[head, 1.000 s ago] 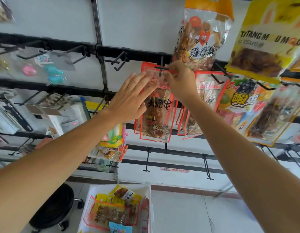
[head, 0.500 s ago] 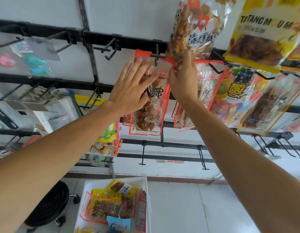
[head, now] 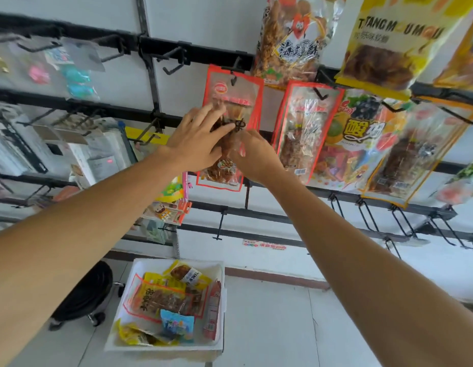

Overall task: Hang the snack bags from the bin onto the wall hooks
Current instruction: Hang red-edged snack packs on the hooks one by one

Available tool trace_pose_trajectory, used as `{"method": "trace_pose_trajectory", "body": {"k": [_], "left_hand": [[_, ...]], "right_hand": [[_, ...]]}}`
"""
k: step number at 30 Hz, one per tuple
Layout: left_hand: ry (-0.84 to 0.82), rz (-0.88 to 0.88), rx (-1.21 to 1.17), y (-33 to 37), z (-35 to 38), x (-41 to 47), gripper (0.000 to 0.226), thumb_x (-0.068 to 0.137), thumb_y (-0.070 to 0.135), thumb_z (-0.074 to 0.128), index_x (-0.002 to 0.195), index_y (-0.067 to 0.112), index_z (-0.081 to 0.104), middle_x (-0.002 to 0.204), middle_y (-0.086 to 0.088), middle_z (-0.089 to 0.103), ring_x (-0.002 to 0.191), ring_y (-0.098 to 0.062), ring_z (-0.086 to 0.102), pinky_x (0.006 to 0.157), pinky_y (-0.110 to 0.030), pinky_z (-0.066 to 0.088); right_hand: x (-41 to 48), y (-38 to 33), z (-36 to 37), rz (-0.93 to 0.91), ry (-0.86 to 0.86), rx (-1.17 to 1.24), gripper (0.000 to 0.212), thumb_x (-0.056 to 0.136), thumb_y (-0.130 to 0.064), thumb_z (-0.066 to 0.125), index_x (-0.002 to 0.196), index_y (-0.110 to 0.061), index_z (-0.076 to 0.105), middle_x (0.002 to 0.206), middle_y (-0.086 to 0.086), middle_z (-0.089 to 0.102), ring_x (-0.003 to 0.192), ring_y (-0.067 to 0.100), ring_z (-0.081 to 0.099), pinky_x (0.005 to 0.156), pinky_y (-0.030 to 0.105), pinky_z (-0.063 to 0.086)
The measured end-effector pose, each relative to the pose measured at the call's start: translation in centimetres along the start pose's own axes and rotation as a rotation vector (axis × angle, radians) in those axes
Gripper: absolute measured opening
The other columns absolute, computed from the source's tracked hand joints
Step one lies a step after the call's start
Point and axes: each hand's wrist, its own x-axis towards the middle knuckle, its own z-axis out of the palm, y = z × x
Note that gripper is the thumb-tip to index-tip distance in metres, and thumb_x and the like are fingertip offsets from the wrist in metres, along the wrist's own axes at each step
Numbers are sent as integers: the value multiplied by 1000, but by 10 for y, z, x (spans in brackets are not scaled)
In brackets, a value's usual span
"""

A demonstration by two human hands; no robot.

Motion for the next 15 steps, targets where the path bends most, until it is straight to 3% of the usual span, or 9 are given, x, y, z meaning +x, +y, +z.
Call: {"method": "trace_pose_trajectory", "body": {"k": [2, 5, 9, 12, 15], "left_hand": [[-90, -86, -40, 3, -7, -23, 63, 96, 33, 48, 153, 24, 25, 160, -10, 20, 147, -31, 12, 116, -50, 18], [-214, -192, -23, 6, -20, -65, 53, 97, 37, 46, 147, 27, 35, 149, -7, 42, 139, -30, 28, 110, -47, 28], [-391, -362, -124, 14, -34, -122, 48, 99, 33, 43, 147, 28, 38, 147, -8, 46, 135, -32, 36, 104, -44, 36], [-505, -439, -215, 24, -37, -160, 48, 101, 31, 40, 149, 31, 35, 137, -13, 54, 122, -32, 49, 86, -35, 39], [-586, -519, -304, 30, -33, -193, 48, 101, 33, 40, 149, 34, 33, 141, -12, 52, 111, -26, 57, 92, -37, 47]], "right_hand": [[-5, -6, 0, 5, -175, -38, 44, 93, -20, 52, 136, -13, 48, 135, 10, 47, 122, 32, 49, 100, 38, 41], [-19, -14, 3, -42, -266, -78, 50, 91, -29, 54, 139, -19, 43, 140, 10, 45, 122, 33, 49, 102, 40, 41], [-38, -26, 19, -146, -394, -77, 56, 92, -34, 58, 142, -19, 40, 139, 13, 49, 124, 34, 49, 103, 41, 42], [-51, -41, 40, -212, -481, -53, 53, 92, -37, 57, 140, -20, 43, 139, 11, 49, 125, 32, 48, 100, 40, 42], [-66, -56, 65, -268, -580, -42, 45, 94, -36, 55, 135, -19, 47, 136, 10, 51, 123, 31, 49, 96, 37, 41]]}}
